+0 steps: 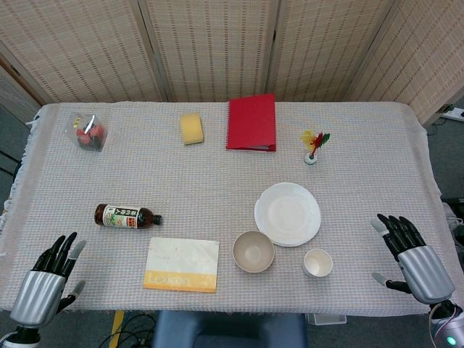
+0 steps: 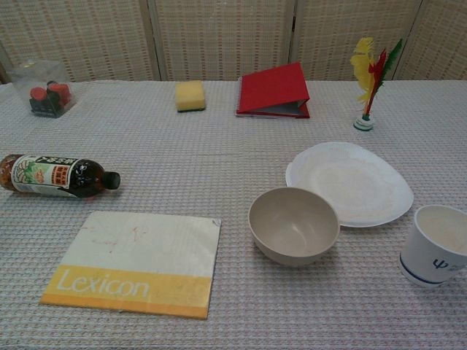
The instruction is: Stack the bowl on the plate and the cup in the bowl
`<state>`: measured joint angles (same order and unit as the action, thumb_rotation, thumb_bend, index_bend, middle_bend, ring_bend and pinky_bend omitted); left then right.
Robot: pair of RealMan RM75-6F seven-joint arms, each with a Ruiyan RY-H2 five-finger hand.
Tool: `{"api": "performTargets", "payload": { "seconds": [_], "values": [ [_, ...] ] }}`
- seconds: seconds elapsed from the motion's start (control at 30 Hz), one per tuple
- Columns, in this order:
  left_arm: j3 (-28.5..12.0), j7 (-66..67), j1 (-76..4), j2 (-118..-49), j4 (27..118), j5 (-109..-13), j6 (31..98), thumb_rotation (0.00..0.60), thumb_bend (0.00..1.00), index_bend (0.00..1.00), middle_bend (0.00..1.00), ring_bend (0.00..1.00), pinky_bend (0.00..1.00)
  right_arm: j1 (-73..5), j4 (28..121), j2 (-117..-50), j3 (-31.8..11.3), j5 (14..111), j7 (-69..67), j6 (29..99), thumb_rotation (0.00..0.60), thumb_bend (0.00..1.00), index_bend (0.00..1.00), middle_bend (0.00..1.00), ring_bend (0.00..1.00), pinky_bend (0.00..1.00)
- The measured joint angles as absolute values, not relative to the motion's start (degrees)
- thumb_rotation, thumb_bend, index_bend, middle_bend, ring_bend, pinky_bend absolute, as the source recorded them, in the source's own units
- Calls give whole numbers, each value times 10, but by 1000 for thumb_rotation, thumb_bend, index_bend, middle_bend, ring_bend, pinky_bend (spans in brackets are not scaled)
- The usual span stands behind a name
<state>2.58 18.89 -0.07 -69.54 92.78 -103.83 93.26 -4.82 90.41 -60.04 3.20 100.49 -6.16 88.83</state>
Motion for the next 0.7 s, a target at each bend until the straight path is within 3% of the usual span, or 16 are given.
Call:
{"api": "performTargets", "payload": {
  "seconds": [0.43, 0.7],
  "values": [
    [25, 181, 0, -691, 930, -1036, 939, 600, 314, 0, 0, 0, 259, -59, 918, -588, 35, 1005, -110, 873, 600, 50, 0, 0, 0, 0],
    [26, 179, 5, -688, 930, -1040, 952, 600, 314, 0, 0, 0, 259, -114, 1028, -532, 37, 1033, -125, 800, 600, 12, 0, 0, 0, 0]
  ]
}}
